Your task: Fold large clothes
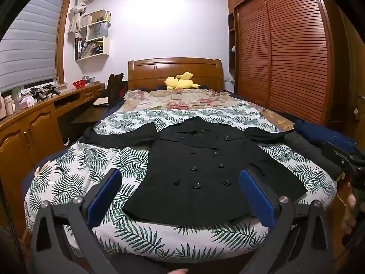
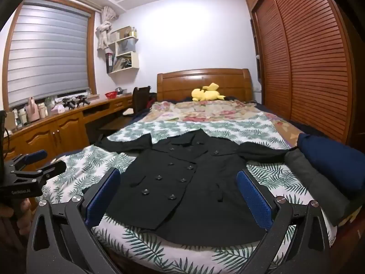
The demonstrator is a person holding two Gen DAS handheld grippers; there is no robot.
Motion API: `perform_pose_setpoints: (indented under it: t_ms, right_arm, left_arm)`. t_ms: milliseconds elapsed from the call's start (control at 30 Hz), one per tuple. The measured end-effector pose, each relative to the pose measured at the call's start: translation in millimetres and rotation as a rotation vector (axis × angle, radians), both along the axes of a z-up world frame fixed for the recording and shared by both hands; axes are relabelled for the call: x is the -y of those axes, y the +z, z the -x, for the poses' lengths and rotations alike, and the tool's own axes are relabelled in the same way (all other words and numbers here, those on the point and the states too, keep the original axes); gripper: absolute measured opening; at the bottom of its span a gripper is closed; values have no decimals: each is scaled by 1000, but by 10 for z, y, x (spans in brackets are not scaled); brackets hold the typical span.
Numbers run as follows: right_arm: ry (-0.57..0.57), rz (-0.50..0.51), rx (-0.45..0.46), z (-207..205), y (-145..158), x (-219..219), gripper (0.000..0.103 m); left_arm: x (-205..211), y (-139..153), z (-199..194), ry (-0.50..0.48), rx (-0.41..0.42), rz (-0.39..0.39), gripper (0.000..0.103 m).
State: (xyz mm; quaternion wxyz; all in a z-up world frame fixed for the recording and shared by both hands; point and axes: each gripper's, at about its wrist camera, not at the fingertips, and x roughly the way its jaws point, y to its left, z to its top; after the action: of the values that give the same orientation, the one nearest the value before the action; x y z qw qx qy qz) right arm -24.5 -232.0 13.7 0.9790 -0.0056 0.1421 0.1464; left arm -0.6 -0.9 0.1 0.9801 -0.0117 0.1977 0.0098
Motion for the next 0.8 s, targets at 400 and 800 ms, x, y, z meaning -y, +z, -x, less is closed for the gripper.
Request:
perform_pose_setpoints:
  t_ms: [400, 800]
  right_arm:
    - [3, -13, -7, 3, -3, 12, 103]
    - [-1, -12, -4, 13, 0, 25, 103]
  left_arm:
    - [-8, 49, 90, -3, 9, 0, 103]
    - [5, -15, 21, 11, 0, 2, 103]
